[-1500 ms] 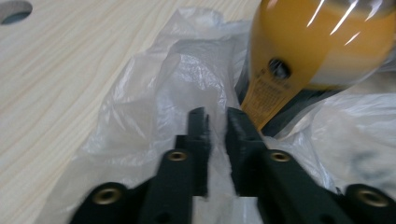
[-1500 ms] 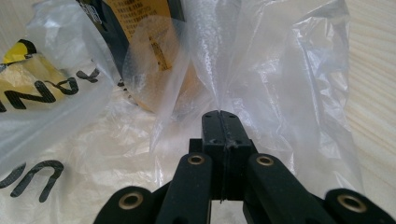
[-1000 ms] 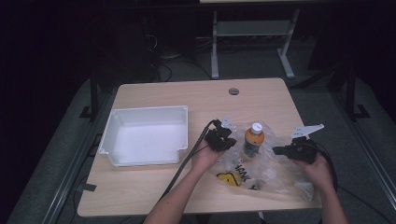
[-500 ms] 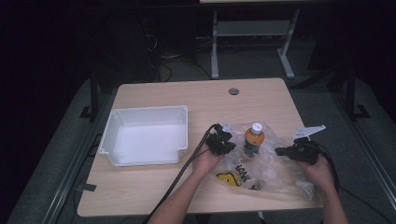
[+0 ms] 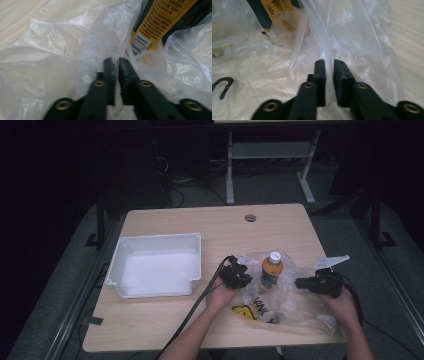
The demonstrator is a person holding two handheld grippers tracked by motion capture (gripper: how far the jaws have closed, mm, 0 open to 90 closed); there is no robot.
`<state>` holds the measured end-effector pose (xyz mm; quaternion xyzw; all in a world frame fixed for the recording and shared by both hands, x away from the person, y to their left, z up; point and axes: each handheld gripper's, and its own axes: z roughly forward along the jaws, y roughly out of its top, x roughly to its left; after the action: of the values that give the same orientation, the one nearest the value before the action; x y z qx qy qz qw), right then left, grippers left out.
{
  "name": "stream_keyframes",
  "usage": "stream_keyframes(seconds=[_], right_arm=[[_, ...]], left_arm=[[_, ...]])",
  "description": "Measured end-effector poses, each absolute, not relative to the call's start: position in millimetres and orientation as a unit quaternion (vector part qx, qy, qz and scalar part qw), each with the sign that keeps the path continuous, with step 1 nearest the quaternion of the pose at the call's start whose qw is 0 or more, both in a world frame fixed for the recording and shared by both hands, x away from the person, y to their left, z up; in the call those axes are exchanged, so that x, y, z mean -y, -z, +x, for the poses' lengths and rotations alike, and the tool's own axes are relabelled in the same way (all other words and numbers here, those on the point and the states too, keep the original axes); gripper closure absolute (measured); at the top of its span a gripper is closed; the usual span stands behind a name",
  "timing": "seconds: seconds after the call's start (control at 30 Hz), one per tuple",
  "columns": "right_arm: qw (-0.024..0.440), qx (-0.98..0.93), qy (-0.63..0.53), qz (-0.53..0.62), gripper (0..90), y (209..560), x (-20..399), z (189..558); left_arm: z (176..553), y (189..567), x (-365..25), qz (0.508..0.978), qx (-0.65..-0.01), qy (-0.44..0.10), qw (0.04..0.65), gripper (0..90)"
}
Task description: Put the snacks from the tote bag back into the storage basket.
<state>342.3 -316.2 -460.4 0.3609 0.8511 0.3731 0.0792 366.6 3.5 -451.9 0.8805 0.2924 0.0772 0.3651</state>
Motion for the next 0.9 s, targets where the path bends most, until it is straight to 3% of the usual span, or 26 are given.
stream_keyframes(seconds=[0.1, 0.57, 0.9], right_arm=[[0.095, -0.837, -0.394, 0.369, 67.0, 450.0, 323.8, 338.8], [0.111, -0.847, -0.414, 0.316, 52.3, 404.6, 314.3, 307.5], [0.047, -0.854, -0.447, 0.263, 43.1, 401.2, 297.1, 290.6]], left_arm=[[362.9, 441.7, -7.4, 0.877, -0.290, -0.078, 0.374, 75.9], [345.2, 401.5, -24.5, 0.878, -0.230, -0.064, 0.414, 66.9], [336.0, 406.9, -14.6, 0.895, -0.175, -0.026, 0.408, 47.3]])
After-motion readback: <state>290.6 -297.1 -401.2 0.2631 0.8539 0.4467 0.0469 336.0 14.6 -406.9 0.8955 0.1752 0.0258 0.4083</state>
